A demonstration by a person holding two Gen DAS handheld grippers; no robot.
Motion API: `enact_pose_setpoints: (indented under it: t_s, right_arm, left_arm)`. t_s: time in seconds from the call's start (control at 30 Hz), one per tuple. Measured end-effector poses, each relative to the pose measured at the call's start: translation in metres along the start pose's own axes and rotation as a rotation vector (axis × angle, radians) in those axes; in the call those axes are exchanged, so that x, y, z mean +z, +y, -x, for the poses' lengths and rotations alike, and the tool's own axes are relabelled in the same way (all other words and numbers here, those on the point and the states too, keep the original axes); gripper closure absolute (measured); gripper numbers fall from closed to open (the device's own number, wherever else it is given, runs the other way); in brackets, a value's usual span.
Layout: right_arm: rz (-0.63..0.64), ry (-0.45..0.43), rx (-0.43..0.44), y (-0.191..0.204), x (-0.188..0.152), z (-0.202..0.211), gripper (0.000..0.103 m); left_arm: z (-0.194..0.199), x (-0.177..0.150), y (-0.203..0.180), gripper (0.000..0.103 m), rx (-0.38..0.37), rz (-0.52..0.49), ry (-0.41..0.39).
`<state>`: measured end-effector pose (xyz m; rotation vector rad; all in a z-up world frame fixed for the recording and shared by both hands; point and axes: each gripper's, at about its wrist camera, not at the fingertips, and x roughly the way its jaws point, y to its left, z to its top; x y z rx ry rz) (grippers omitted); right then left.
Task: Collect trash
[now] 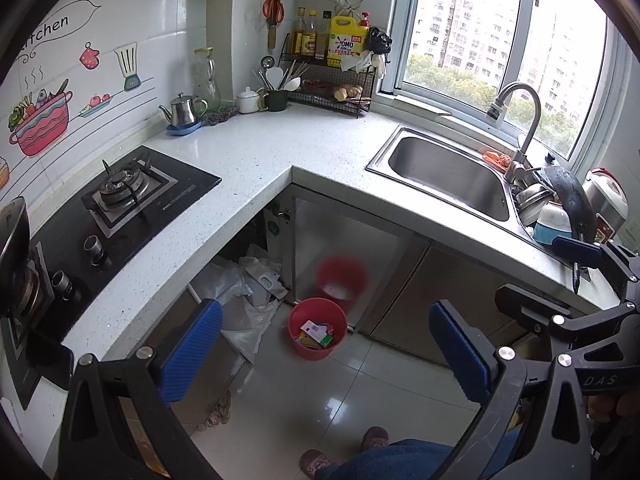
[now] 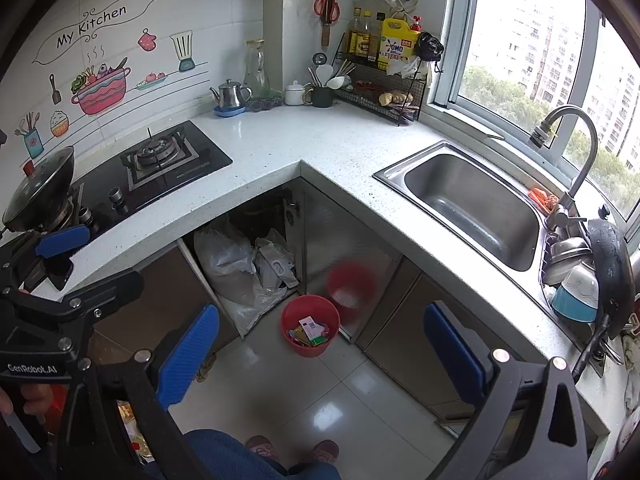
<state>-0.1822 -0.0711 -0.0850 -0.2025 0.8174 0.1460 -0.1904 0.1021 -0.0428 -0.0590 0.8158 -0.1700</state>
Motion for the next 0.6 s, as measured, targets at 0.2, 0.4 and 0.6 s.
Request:
enact_pose_setpoints:
  t_s: [0.2, 0.4, 0.6]
  right_arm:
    - [-0.002, 0.006, -0.001, 0.0013, -0.0011, -0.0002, 0.001]
    - [0.0, 0.011, -0.002, 0.0014, -0.002, -0.0015, 0.001]
    - [-0.001, 0.017, -0.003, 0.0012, -0.0033, -0.0024, 0.001]
  left_arm:
    - [-0.0008, -0.0026, -0.0009, 0.001, -0.001, -0.001, 0.006]
    - [-0.0023, -0.0029, 0.0, 0.001, -0.003, -0.003, 0.01]
    - [-0.005, -0.0047, 0.0012, 0.001, -0.004, -0.016, 0.024]
